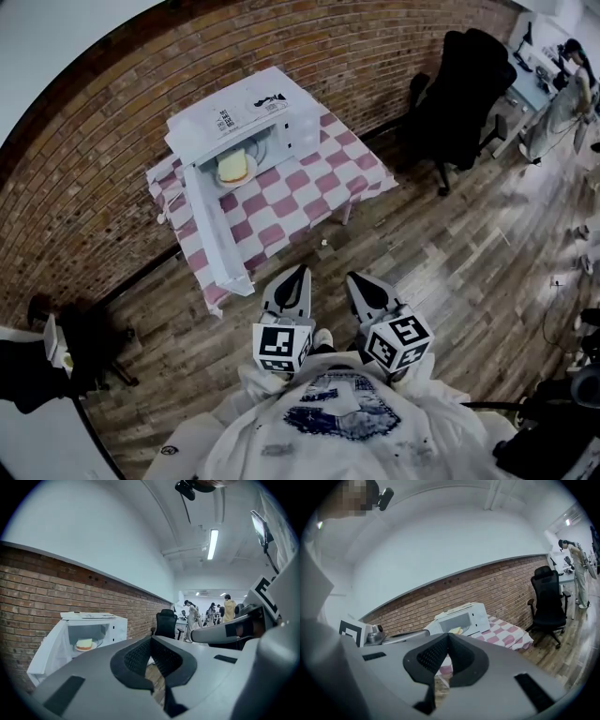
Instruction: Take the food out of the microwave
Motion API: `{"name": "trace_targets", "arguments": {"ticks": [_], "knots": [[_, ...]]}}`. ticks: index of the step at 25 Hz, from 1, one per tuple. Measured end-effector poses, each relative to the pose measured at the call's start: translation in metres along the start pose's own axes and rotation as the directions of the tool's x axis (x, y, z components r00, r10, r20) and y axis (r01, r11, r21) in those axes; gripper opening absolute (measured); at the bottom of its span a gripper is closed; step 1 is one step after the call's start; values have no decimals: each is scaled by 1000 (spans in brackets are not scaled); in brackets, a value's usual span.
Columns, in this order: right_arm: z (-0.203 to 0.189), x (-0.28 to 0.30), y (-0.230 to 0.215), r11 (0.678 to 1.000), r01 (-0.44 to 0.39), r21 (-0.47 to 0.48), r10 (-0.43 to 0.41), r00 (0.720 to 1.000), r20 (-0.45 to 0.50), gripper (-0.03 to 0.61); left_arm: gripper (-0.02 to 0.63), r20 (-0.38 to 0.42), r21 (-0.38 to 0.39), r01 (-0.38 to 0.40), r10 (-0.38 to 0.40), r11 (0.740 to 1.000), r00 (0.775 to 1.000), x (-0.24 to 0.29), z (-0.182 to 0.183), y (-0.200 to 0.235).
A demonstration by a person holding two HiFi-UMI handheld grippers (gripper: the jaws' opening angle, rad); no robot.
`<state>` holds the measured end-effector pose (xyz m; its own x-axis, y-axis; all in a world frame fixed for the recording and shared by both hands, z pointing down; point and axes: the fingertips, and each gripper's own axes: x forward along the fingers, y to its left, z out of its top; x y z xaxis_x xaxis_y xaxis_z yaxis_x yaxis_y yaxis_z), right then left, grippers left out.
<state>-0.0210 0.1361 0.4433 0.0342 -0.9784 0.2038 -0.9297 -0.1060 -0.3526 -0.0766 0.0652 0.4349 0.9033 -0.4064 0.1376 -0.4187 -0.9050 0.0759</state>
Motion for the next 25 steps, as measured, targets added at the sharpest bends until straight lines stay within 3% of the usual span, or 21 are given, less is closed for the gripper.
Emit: {"name": "trace_targets", "arguments": {"ticks": [10, 25], "knots": [[9, 37, -10, 1000, -29, -3, 29, 999, -28, 14, 8, -18, -24, -29, 29, 999, 999, 24, -2, 26], [34, 161, -45, 980, -197, 9, 197, 974, -110, 14, 8, -58, -87, -189, 185, 978, 981, 106, -4, 105]]}}
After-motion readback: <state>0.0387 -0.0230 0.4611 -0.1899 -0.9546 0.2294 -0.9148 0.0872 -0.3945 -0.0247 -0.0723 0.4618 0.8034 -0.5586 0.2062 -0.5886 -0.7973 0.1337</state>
